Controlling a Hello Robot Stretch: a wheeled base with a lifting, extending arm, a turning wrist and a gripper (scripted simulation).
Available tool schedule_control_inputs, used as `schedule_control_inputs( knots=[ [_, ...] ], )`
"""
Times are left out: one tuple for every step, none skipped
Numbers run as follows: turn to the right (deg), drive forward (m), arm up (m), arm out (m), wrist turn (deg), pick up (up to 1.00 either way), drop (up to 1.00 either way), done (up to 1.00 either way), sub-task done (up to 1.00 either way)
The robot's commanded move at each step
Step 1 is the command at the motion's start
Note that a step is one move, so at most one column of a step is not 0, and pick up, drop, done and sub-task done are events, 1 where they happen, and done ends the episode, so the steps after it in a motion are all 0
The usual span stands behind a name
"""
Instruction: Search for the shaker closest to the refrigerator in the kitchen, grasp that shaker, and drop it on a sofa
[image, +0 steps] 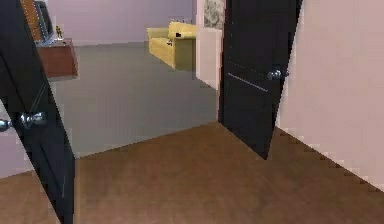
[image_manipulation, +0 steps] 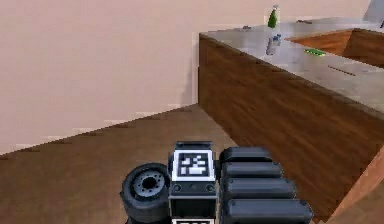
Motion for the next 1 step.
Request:
schedule_control_inputs(
  knots=[
    [0.0,1.00,0.00,0.00,0.0,0.00,0.00,0.00,0.00]
  ],
)
